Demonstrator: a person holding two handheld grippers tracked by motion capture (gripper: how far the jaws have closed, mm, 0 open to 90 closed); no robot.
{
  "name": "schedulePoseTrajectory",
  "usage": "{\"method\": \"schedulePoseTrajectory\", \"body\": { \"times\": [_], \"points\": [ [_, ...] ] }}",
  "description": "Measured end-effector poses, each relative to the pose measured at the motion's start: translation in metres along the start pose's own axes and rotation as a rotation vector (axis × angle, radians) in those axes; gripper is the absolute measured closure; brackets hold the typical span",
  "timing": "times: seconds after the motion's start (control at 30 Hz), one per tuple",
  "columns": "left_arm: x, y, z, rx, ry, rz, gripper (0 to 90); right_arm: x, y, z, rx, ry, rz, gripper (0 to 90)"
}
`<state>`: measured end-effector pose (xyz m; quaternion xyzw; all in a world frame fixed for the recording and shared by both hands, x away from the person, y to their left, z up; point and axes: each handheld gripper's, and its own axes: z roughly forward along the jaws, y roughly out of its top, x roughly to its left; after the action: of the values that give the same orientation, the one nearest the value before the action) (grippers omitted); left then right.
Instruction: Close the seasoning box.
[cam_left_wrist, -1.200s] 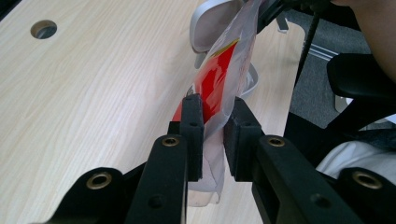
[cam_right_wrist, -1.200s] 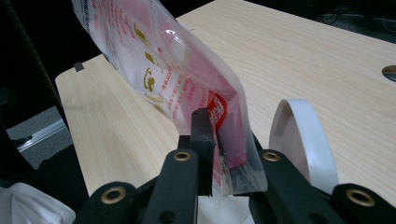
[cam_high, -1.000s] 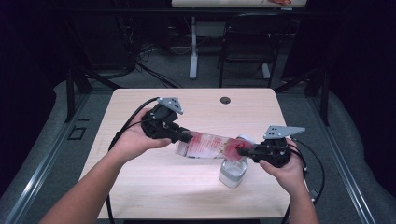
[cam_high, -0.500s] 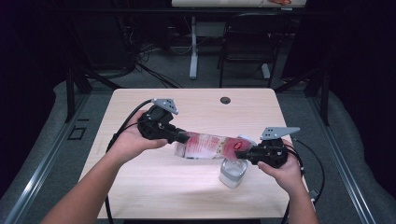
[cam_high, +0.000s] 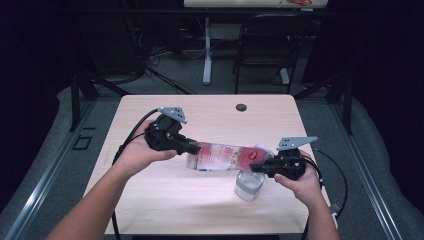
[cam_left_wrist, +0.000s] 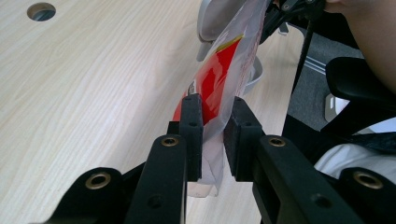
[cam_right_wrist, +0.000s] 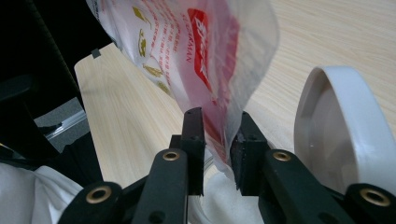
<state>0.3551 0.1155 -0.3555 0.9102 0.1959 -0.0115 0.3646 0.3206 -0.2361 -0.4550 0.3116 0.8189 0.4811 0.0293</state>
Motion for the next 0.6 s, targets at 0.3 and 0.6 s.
{"method": "schedulePoseTrajectory", "body": {
  "times": [0.3,0.6],
  "points": [
    [0.005,-0.011,0.003,-0.006,-0.005,-0.018,78.5,0.0,-0.001,0.0,-0.022,0.015,0.003,81.6],
    [0.011,-0.024,0.007,-0.024,-0.018,-0.039,78.4,0.002,0.0,0.001,-0.039,0.024,-0.013,86.2]
  ]
}}
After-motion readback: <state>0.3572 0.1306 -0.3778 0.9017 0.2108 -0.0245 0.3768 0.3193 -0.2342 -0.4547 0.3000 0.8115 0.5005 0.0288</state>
